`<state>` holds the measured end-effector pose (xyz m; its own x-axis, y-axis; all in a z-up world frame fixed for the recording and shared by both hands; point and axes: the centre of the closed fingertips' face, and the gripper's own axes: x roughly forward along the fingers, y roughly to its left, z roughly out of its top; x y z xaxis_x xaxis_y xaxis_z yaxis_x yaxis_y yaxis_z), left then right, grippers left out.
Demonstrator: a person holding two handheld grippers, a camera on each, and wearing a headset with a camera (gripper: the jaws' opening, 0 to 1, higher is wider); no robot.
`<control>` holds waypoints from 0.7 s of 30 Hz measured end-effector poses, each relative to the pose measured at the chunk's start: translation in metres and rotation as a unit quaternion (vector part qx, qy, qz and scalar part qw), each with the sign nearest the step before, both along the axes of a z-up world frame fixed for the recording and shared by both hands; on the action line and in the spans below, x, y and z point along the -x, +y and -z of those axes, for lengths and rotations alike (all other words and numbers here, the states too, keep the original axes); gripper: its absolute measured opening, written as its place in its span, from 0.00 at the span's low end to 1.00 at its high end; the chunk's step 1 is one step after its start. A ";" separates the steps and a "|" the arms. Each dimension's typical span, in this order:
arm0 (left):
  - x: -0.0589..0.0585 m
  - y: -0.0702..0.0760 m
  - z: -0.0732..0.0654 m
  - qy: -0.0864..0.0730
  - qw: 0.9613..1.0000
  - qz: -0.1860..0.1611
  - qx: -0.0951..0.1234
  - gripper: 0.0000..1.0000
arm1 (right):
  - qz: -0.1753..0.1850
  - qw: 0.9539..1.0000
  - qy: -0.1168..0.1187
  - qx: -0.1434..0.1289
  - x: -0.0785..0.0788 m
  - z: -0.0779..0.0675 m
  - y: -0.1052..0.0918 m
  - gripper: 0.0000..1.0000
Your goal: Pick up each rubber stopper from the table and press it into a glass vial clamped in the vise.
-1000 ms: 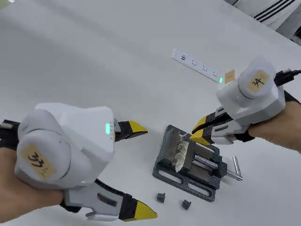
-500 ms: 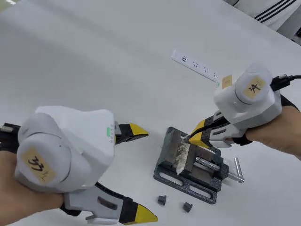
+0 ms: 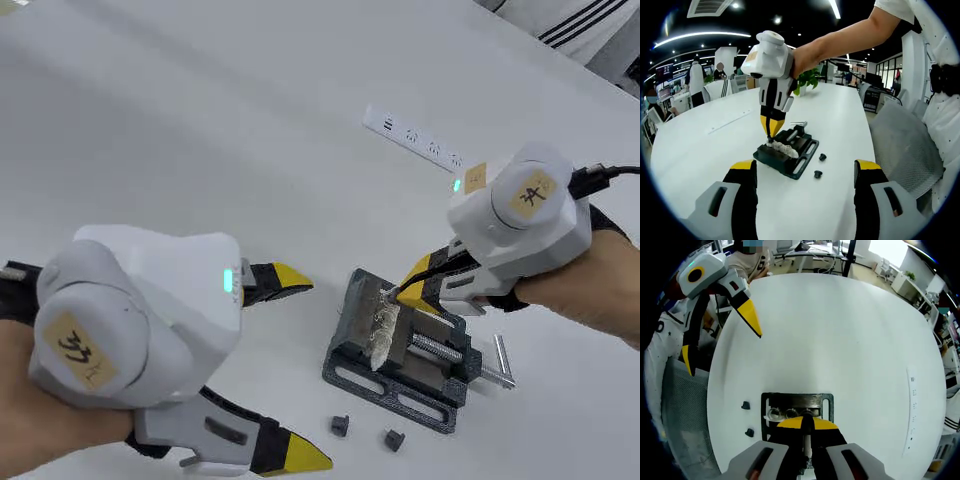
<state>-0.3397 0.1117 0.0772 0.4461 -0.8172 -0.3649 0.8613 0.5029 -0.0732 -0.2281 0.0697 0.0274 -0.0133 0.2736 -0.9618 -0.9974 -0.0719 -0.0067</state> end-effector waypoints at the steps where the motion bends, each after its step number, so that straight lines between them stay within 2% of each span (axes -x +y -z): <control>1: 0.000 0.000 -0.001 -0.001 1.000 0.000 0.001 0.79 | -0.001 1.000 -0.002 0.001 0.001 0.000 0.000 0.00; 3: -0.001 -0.001 -0.002 -0.001 1.000 -0.001 0.002 0.79 | -0.011 1.000 -0.006 0.002 0.001 0.000 0.000 0.00; 21: -0.004 -0.002 -0.006 -0.001 1.000 -0.008 0.010 0.77 | 0.001 1.000 -0.005 0.012 0.000 0.002 0.001 0.00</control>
<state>-0.3355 0.1097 0.0829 0.4603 -0.8172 -0.3468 0.8530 0.5153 -0.0821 -0.2278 0.0706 0.0251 -0.0026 0.2495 -0.9684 -0.9974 -0.0705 -0.0155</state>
